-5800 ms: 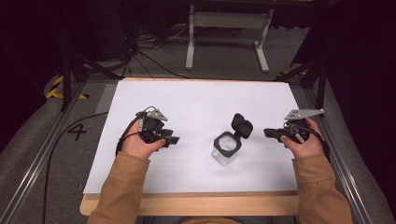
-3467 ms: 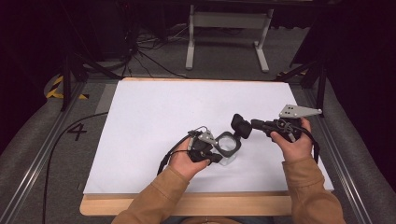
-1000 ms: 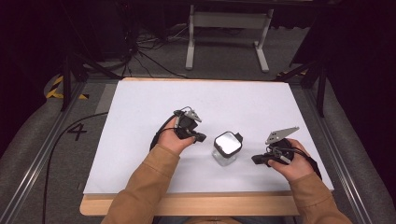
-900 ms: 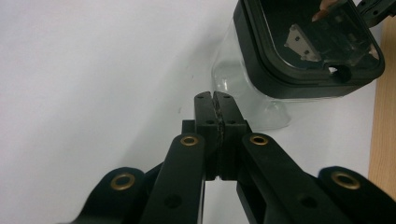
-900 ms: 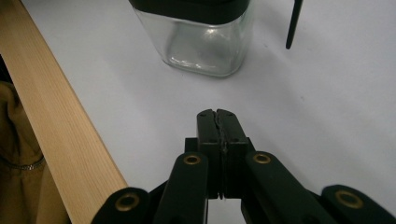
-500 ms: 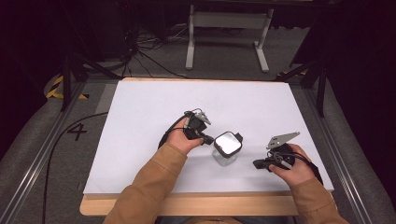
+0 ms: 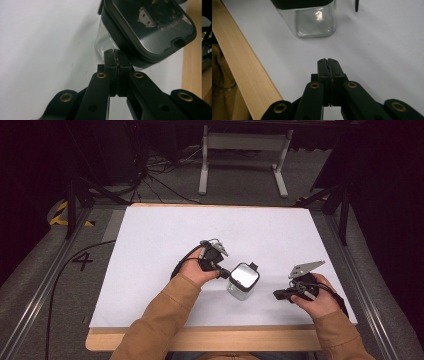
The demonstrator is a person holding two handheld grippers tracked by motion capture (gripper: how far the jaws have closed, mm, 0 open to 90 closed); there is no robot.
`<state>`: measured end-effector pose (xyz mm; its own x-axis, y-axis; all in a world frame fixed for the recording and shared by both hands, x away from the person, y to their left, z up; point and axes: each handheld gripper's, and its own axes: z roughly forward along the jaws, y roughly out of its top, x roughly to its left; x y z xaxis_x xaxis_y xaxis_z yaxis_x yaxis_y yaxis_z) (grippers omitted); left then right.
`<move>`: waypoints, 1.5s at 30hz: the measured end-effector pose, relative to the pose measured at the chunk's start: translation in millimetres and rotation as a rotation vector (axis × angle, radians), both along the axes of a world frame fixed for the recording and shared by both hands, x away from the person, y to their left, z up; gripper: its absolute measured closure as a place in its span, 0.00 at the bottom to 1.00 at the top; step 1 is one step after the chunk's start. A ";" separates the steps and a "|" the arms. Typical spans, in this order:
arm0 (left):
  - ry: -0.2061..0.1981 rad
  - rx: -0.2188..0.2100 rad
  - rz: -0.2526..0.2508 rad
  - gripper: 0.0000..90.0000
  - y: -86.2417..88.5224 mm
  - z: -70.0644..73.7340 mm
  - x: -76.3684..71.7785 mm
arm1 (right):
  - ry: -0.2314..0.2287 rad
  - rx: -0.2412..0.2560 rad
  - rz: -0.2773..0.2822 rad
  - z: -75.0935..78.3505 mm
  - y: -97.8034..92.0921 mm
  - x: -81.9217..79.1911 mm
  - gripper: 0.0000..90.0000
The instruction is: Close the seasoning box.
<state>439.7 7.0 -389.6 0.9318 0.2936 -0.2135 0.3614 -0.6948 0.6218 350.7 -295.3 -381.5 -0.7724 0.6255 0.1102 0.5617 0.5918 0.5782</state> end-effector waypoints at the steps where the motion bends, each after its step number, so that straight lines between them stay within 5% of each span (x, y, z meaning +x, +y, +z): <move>1: 0.003 0.009 -0.009 1.00 -1.8 0.9 -2.5 | 0.000 0.002 -0.001 0.3 -0.5 0.1 1.00; 15: 0.044 0.060 -0.049 1.00 -2.1 6.6 -13.3 | -0.016 0.010 0.004 1.1 0.7 2.0 1.00; 19: 0.031 0.049 -0.012 0.97 3.7 7.9 -13.3 | -0.029 0.015 0.017 1.5 5.2 3.0 1.00; 24: -0.021 0.001 0.099 0.97 38.5 22.8 -10.9 | -0.051 0.038 0.042 -3.7 16.5 10.8 1.00; 30: -0.035 -0.047 0.177 0.97 64.9 29.0 -13.0 | -0.052 0.046 0.057 -9.0 27.4 18.5 1.00; 45: -0.036 -0.045 0.246 0.97 93.9 28.1 -28.5 | -0.031 0.027 0.071 -15.5 39.9 41.7 1.00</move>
<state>411.2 100.9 -361.5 0.8406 0.5035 -0.1998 0.4935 -0.5599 0.6655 392.4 -255.3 -397.0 -0.8180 0.5662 0.1018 0.5006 0.6134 0.6109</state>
